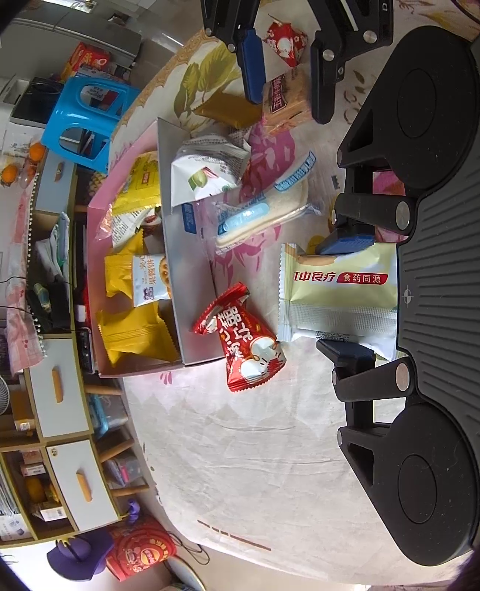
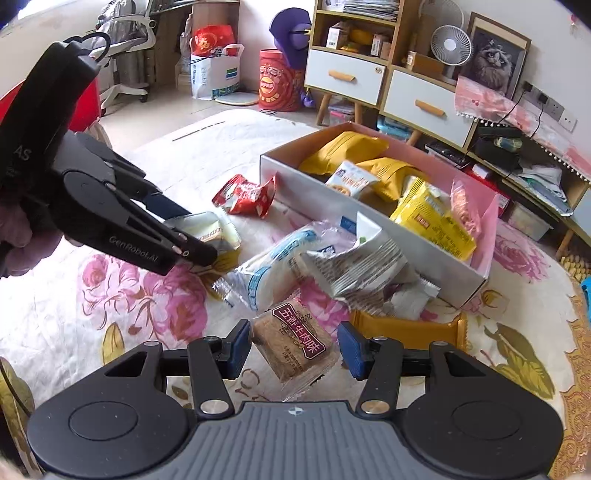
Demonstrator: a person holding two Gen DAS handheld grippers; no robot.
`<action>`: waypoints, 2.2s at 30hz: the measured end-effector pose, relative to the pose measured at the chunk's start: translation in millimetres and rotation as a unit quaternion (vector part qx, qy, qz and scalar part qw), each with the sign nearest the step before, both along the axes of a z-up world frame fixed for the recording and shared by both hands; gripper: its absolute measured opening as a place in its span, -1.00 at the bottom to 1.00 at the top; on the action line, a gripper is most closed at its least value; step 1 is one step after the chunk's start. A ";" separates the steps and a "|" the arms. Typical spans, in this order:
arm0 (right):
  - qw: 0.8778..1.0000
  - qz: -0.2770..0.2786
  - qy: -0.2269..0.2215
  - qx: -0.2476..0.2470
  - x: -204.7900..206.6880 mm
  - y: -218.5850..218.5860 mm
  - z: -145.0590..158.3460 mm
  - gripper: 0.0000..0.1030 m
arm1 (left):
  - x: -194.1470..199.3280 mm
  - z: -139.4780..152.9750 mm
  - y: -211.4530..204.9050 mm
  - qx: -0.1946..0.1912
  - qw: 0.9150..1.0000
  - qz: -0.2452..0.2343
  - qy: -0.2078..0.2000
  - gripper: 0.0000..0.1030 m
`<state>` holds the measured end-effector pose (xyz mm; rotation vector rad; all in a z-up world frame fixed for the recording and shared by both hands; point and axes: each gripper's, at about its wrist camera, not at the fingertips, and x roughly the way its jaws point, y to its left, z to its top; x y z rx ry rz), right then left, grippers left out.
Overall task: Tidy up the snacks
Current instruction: 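Carry both packets into the pink box and open both grippers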
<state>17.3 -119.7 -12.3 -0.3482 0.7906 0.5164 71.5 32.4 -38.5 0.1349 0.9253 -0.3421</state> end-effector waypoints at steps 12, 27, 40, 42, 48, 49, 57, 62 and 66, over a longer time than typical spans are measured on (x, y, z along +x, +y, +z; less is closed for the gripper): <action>0.999 -0.043 0.013 -0.012 11.7 8.6 13.8 -0.18 | -6.1 27.3 -3.6 -0.016 1.000 0.002 -0.008 -0.14; 0.994 -0.103 0.019 0.034 45.7 14.5 38.5 -0.18 | 12.9 59.0 -3.6 -0.056 0.996 0.056 -0.036 -0.14; 0.982 -0.167 0.019 0.086 90.5 1.4 39.8 -0.18 | 53.9 53.9 -6.2 -0.075 0.989 0.112 -0.060 -0.14; 0.980 -0.173 0.011 0.101 96.5 -2.4 41.3 -0.18 | 62.4 49.7 -7.7 -0.075 0.988 0.115 -0.065 -0.14; 0.972 -0.189 -0.001 0.141 113.4 -11.9 36.9 -0.18 | 77.4 35.7 -13.1 -0.072 0.986 0.128 -0.080 -0.14; 0.971 -0.190 -0.004 0.144 115.7 -12.3 34.8 -0.18 | 78.6 33.9 -14.4 -0.069 0.986 0.129 -0.084 -0.14; 0.961 -0.213 -0.004 0.175 133.2 -26.8 19.3 -0.17 | 88.1 22.0 -19.3 -0.081 0.982 0.125 -0.116 -0.13; 0.957 -0.217 -0.007 0.194 137.9 -28.7 16.4 -0.17 | 95.7 15.4 -20.5 -0.071 0.981 0.126 -0.132 -0.13; 0.955 -0.214 -0.010 0.204 139.7 -26.5 15.1 -0.16 | 98.9 14.6 -20.1 -0.075 0.980 0.124 -0.137 -0.13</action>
